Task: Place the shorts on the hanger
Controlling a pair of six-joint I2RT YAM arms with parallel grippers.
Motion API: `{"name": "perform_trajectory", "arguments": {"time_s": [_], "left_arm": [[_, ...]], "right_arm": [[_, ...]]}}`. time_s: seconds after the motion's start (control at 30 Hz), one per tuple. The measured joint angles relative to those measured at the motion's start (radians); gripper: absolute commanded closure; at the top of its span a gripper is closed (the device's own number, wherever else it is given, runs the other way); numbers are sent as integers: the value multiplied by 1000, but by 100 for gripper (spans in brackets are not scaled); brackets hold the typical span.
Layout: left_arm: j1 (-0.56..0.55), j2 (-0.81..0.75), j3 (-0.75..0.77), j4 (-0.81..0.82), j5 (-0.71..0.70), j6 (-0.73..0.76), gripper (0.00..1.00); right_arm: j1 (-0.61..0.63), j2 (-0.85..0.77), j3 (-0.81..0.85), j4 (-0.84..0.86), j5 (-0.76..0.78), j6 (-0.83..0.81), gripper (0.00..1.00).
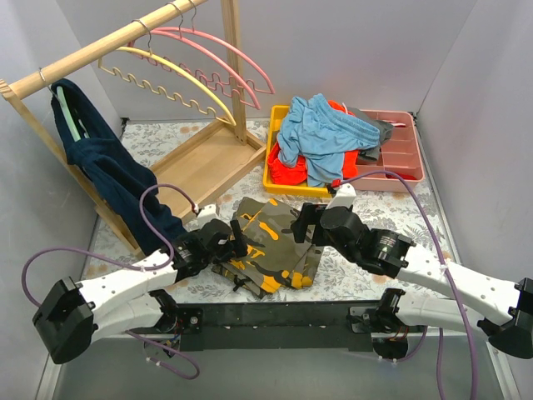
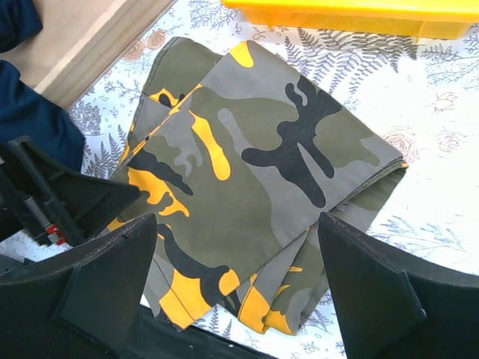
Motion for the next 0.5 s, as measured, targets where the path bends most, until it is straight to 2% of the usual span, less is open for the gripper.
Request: {"name": "perform_trajectory", "arguments": {"time_s": [0.03,0.1,0.2,0.37,0.5], "left_arm": [[0,9,-10,14,3,2,2],[0,95,-50,159,38,32,2],[-2,176,-50,286,59,89,2],[-42,315,18,388,78,123,2],[-105,408,69,464,93,79,2]], "right_arm": [[0,0,0,-2,3,-7,4],[0,0,7,-20,11,-27,4],[0,8,37,-48,27,-45,4],[-2,13,87,-85,70,-53,1],[-16,3,135,-145,117,-51,2]]}}
